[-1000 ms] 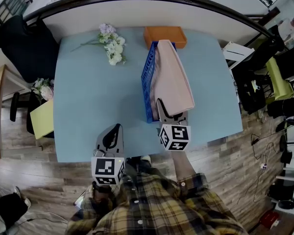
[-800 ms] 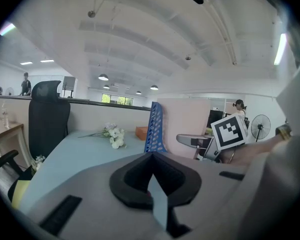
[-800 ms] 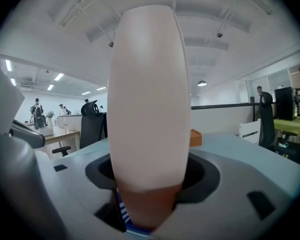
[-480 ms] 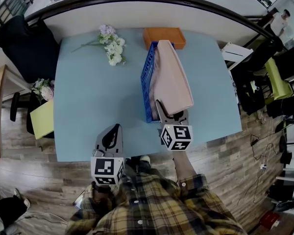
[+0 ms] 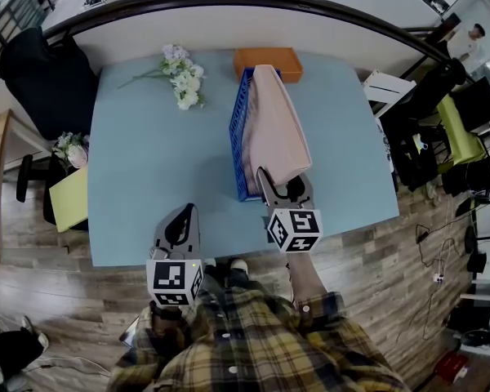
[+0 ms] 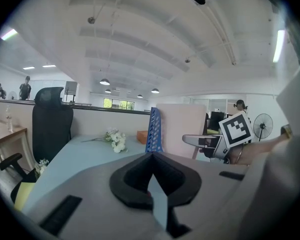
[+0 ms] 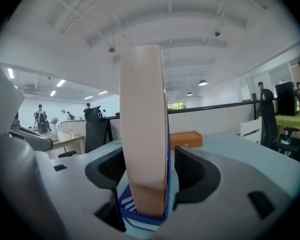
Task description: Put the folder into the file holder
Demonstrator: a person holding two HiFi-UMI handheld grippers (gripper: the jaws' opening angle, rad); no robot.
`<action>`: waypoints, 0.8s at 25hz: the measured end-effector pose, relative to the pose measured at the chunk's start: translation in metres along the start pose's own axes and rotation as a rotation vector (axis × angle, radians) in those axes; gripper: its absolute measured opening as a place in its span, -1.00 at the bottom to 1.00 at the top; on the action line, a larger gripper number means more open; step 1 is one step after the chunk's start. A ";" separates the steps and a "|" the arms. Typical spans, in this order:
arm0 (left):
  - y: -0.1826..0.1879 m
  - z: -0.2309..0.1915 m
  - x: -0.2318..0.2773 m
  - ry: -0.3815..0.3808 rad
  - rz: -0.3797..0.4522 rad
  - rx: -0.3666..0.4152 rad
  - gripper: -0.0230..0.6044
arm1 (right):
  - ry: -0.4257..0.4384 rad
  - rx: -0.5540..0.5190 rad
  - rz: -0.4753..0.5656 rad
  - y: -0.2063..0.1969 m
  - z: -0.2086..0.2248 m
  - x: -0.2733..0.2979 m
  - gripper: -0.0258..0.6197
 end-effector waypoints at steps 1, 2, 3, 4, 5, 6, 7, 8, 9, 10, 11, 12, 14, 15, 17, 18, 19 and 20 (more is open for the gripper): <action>0.001 0.002 -0.002 0.003 0.004 0.003 -0.96 | 0.000 0.001 0.005 0.002 0.001 -0.004 -0.06; 0.002 0.004 -0.003 0.006 0.007 0.005 -0.96 | 0.001 0.002 0.009 0.004 0.003 -0.007 -0.06; 0.002 0.005 -0.005 0.008 0.010 0.008 -0.96 | 0.001 0.003 0.013 0.006 0.004 -0.011 -0.06; 0.003 0.008 -0.006 0.011 0.013 0.010 -0.96 | 0.002 0.004 0.016 0.008 0.006 -0.014 -0.06; 0.003 0.010 -0.008 0.013 0.016 0.012 -0.96 | 0.003 0.005 0.019 0.009 0.007 -0.018 -0.06; 0.003 0.012 -0.010 0.016 0.019 0.014 -0.96 | 0.004 0.007 0.021 0.011 0.009 -0.022 -0.06; 0.004 0.015 -0.011 0.018 0.023 0.017 -0.96 | 0.003 0.011 0.024 0.012 0.011 -0.026 -0.06; 0.005 0.017 -0.013 0.021 0.028 0.020 -0.96 | 0.001 0.016 0.027 0.014 0.013 -0.030 -0.06; 0.006 0.020 -0.015 0.024 0.032 0.024 -0.96 | -0.002 0.020 0.031 0.015 0.015 -0.034 -0.06; 0.007 0.022 -0.016 0.027 0.037 0.028 -0.96 | -0.002 0.022 0.034 0.016 0.017 -0.039 -0.07; 0.006 0.025 -0.018 0.029 0.040 0.031 -0.96 | 0.001 0.023 0.035 0.017 0.019 -0.044 -0.07; 0.006 0.028 -0.020 0.032 0.043 0.033 -0.96 | 0.007 0.023 0.035 0.016 0.021 -0.050 -0.07; 0.004 0.035 -0.023 0.034 0.047 0.038 -0.96 | 0.027 0.026 0.029 0.015 0.025 -0.062 -0.07; 0.004 0.038 -0.024 0.035 0.050 0.042 -0.96 | 0.036 0.030 0.026 0.014 0.027 -0.067 -0.07; 0.005 0.044 -0.028 0.036 0.055 0.052 -0.96 | 0.051 0.038 0.022 0.014 0.032 -0.078 -0.07; 0.005 0.047 -0.030 0.038 0.057 0.057 -0.96 | 0.058 0.041 0.020 0.014 0.034 -0.083 -0.08; 0.006 0.049 -0.032 0.040 0.058 0.060 -0.96 | 0.065 0.042 0.018 0.014 0.035 -0.088 -0.08; 0.006 0.052 -0.034 0.042 0.060 0.063 -0.96 | 0.073 0.041 0.018 0.014 0.036 -0.094 -0.09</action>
Point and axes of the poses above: the fingertips, and each gripper's own axes: x forward along the fingers, z to its right, y out of its top, the point moved 3 cm from there along -x, backward along the fingers, and after that the axes turned 14 degrees about -y, right-handed, at the moved point
